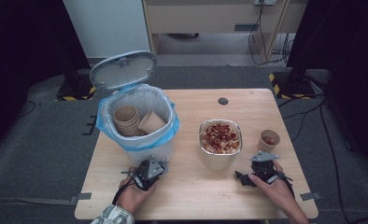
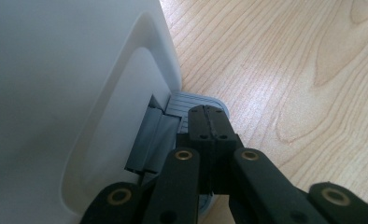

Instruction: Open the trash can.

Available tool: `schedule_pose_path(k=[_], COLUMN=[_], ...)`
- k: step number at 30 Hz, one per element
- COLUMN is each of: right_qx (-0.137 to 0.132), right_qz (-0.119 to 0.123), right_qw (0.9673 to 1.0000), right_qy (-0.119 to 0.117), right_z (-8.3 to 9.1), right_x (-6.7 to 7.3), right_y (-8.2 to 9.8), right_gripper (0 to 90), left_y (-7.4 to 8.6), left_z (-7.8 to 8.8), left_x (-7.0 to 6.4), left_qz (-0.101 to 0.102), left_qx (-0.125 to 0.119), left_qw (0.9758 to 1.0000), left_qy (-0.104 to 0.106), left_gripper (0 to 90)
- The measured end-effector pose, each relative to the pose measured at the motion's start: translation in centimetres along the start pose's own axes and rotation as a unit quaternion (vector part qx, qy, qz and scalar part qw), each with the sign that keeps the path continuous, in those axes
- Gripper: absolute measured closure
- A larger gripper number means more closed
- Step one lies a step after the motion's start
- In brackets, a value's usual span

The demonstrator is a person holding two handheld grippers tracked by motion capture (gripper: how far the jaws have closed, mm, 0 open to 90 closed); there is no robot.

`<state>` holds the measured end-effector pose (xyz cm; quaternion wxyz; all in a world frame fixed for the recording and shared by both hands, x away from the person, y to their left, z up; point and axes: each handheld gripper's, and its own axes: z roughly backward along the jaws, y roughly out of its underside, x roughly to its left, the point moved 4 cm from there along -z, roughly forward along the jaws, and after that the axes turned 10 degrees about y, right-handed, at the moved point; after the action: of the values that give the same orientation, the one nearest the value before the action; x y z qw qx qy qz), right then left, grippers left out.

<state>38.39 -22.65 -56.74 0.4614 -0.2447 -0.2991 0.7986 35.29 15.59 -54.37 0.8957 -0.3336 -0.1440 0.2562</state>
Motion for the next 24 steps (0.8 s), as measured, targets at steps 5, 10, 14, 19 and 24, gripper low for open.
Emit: schedule_pose_path(k=[5,10,14,19,24], right_qx=[0.003,-0.007,-0.010,-0.025,-0.027], right_qz=[0.005,0.003,-0.001,-0.012,-0.024], right_qw=[1.0000,0.9999,0.9997,0.9988,0.9980], right_qy=[-0.001,0.014,0.023,0.040,0.051], right_z=[0.6,1.5,1.8,2.3,2.7], right_x=[-0.4,-1.0,-1.5,-2.6,-3.4], right_y=[-0.1,0.1,0.2,0.2,0.5], right_gripper=[6.2,6.3,6.2,6.4,6.6], left_y=[0.0,0.0,0.0,0.0,0.0], left_z=[0.0,0.0,0.0,0.0,0.0], left_x=[0.0,0.0,0.0,0.0,0.0], left_qz=[0.000,0.000,-0.001,-0.001,0.000], left_qx=[-0.001,-0.001,-0.001,-0.001,-0.001], left_qw=[1.0000,1.0000,1.0000,1.0000,1.0000], left_qy=[0.001,0.003,0.002,0.001,0.002], left_gripper=[89.8,89.8,89.8,89.8,89.8])
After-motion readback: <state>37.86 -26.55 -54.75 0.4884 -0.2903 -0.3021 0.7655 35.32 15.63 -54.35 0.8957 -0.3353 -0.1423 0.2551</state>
